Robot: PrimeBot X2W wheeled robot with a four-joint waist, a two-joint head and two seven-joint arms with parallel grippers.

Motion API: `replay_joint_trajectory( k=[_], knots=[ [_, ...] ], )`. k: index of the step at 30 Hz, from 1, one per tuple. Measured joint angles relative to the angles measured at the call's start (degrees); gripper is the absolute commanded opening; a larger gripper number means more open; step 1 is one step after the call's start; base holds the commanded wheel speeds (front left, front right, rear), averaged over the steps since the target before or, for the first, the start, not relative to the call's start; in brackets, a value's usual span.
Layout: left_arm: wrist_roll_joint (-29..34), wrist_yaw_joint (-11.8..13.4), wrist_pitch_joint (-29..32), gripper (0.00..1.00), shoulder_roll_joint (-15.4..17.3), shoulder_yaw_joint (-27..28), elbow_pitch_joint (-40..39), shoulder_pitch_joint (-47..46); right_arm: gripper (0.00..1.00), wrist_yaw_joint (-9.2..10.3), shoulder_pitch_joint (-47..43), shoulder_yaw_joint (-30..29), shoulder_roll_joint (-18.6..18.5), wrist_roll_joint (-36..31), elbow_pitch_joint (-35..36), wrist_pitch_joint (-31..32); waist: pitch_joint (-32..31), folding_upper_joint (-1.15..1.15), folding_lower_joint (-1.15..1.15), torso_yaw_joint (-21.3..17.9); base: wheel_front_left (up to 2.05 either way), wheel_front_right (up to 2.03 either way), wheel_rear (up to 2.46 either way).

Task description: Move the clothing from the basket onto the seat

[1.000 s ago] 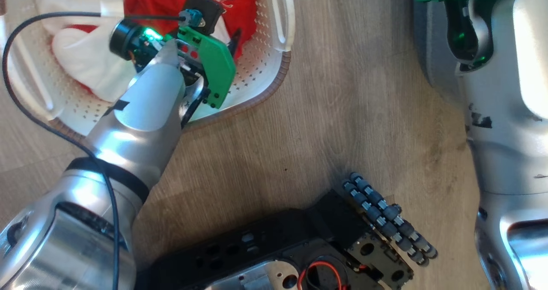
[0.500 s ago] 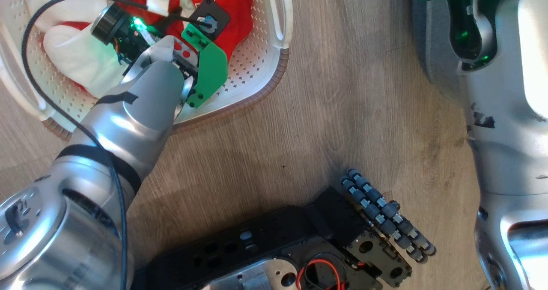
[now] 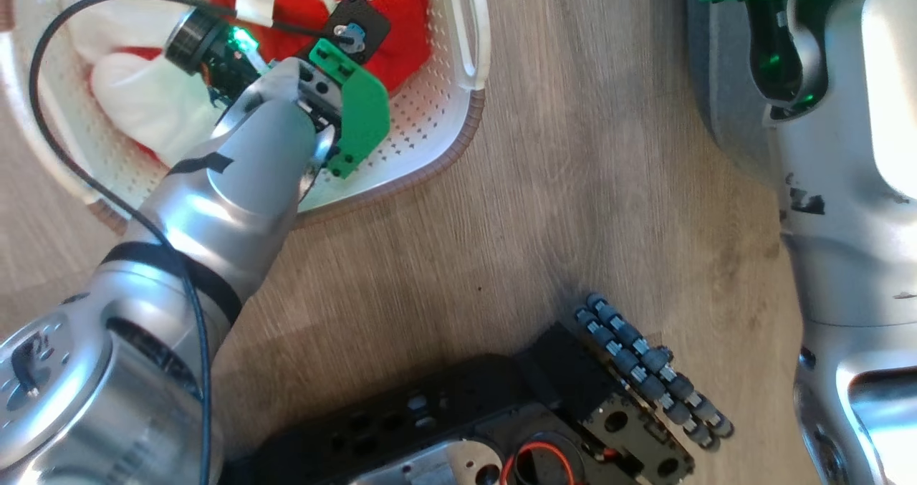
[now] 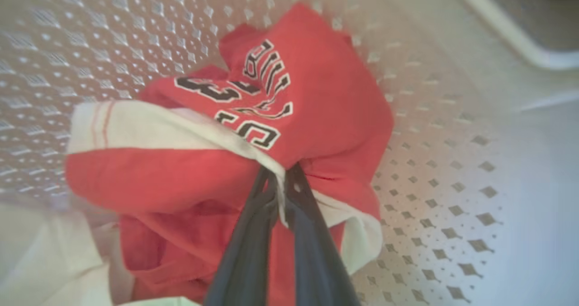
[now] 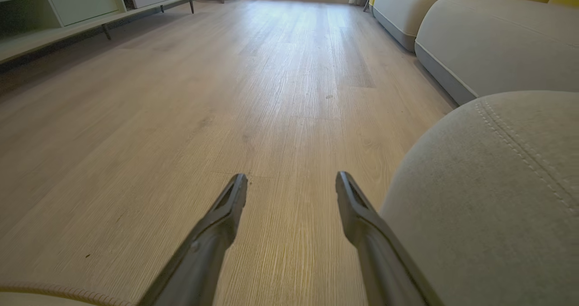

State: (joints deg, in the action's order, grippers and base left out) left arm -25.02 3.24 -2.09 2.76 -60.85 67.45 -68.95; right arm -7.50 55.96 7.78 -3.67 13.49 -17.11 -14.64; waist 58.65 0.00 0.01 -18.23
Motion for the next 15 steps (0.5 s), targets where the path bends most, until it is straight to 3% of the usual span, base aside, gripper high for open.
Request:
replay_joint_trajectory(
  k=[15],
  knots=[
    [-9.95,-0.04,-8.5,0.0,-0.05,1.35,-6.77,6.69,1.0,0.0,-7.59,-2.93,0.0,-6.2,-5.0,0.0,-13.7,0.0,-0.01,6.07,0.0,0.0,0.0]
  ],
)
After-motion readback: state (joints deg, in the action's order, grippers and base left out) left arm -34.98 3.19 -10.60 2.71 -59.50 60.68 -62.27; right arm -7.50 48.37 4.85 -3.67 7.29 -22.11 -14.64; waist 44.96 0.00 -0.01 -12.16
